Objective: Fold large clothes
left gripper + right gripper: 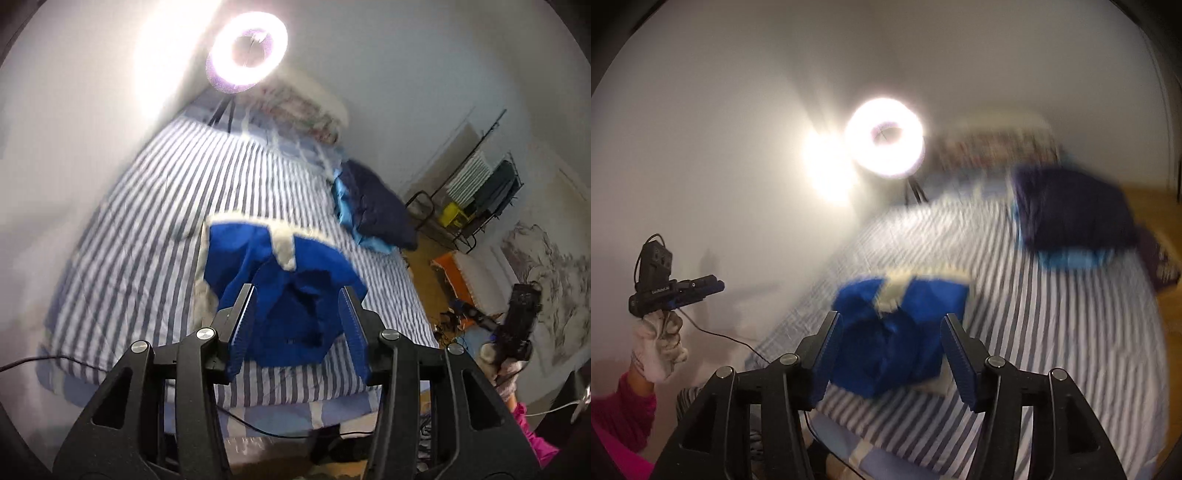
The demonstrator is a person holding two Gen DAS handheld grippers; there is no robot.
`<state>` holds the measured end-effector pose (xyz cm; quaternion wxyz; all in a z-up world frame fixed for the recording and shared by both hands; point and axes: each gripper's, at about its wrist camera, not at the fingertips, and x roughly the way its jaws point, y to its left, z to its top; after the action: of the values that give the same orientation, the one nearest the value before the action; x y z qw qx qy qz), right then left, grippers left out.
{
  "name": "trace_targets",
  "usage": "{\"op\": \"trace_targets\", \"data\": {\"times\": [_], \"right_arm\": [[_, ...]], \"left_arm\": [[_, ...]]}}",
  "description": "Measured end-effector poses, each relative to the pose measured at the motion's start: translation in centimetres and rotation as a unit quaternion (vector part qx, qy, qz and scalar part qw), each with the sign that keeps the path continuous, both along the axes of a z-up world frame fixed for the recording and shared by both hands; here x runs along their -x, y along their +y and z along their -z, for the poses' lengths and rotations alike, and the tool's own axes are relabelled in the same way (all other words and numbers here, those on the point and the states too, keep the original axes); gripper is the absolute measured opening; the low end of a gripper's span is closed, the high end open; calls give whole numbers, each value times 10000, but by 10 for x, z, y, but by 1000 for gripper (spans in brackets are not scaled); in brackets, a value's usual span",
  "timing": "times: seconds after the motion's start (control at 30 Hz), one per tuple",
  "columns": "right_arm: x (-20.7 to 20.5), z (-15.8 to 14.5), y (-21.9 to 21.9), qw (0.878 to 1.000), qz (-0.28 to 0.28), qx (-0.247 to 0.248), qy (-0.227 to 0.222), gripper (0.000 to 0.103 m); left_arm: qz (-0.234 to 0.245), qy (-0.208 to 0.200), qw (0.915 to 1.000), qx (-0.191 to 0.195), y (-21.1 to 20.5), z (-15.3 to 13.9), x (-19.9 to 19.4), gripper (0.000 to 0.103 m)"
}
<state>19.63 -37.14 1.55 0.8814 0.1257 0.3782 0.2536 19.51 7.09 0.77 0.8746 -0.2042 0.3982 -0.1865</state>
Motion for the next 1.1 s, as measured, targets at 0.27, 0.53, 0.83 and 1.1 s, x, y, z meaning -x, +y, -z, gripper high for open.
{"op": "trace_targets", "data": {"times": [0.27,0.53,0.83,1.1], "right_arm": [[-2,-15,-24,9994,218,-218,-165,54],[-3,-34,-30,9983,206,-336,-438,54],[-10,-28,-36,9978,94,-583,-313,57],[-44,77,16,9957,-145,-431,811,57]], "left_arm": [[-276,-826,9952,-444,18,-72,55,47],[-101,-1642,9833,-779,8,-167,114,47],[-154,-1158,9921,-462,9,-115,59,48],[-153,531,9978,374,-3,60,-50,48]]}}
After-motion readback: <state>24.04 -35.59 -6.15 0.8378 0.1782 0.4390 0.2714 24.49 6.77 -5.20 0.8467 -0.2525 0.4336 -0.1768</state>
